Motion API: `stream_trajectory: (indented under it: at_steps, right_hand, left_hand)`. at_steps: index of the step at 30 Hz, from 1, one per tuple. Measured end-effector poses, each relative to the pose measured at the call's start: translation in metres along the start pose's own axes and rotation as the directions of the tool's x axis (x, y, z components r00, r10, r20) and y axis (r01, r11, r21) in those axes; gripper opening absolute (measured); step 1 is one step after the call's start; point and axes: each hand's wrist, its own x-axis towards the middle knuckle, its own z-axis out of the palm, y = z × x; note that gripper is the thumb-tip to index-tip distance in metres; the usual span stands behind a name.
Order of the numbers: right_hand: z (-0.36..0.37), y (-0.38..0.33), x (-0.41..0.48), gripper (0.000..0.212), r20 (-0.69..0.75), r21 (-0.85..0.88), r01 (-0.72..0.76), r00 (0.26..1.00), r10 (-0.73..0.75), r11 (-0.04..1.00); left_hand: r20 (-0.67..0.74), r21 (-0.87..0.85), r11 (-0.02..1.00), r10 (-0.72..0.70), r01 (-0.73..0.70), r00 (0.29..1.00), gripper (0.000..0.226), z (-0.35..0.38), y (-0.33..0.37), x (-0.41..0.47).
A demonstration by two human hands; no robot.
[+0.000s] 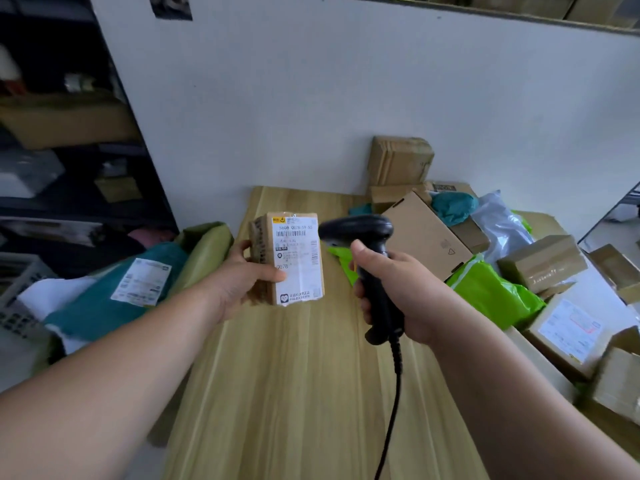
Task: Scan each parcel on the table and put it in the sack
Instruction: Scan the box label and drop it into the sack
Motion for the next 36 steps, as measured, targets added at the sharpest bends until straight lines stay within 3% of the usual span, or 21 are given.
stream_trajectory:
  at_steps: [8,23,36]
  right_hand:
    - [0.057,-0.038,-0.002,0.042,0.058,-0.035,-0.03,0.998,0.032,0.999]
    - [0.156,-0.062,0.026,0.045,0.062,-0.096,-0.063,0.996,0.069,0.993]
    - [0.242,-0.067,0.048,0.043,0.093,-0.123,-0.089,0.991,0.101,0.988]
  left_hand:
    - [-0.033,0.03,0.997,0.074,-0.073,0.997,0.099,-0.063,0.019,0.004]
    - [-0.041,0.008,0.998,0.055,-0.055,0.998,0.082,-0.166,0.027,0.022]
    - [-0.055,0.055,0.997,0.053,-0.05,0.997,0.101,-0.244,0.031,0.026]
